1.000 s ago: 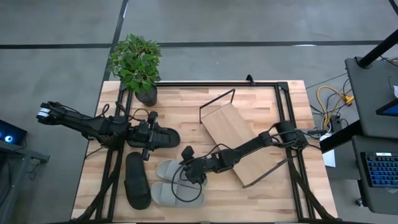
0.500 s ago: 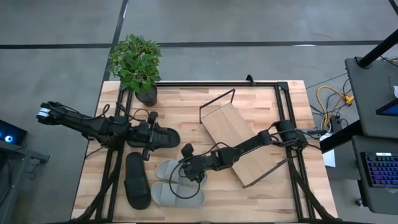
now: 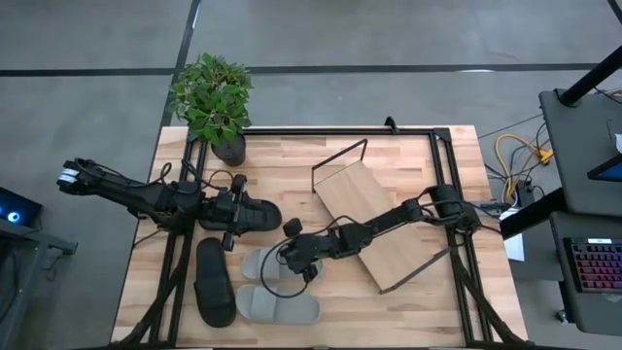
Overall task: Pick and place slides into the shelf
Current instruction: Put the top gray slide on the shelf
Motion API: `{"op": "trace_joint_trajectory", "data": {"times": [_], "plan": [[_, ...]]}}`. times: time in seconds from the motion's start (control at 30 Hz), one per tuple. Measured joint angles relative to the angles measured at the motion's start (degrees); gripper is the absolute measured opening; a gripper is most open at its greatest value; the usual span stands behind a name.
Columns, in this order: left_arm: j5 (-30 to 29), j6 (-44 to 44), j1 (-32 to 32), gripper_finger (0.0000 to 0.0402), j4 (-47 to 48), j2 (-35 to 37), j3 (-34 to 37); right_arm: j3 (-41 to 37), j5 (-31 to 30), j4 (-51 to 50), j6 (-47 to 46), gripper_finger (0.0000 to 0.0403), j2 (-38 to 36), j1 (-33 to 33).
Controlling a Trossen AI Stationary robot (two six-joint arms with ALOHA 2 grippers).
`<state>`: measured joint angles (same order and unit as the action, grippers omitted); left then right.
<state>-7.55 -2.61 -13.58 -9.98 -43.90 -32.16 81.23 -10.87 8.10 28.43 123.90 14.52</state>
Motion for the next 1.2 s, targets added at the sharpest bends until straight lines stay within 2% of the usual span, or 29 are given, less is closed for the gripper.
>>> {"op": "trace_joint_trajectory", "data": {"times": [1.2], "plan": [[0.0, 0.0, 0.0, 0.0164, 0.0, 0.0, 0.0, 0.0, 0.6, -2.3, -1.5, 0.0008, -2.7, -0.1]]}}
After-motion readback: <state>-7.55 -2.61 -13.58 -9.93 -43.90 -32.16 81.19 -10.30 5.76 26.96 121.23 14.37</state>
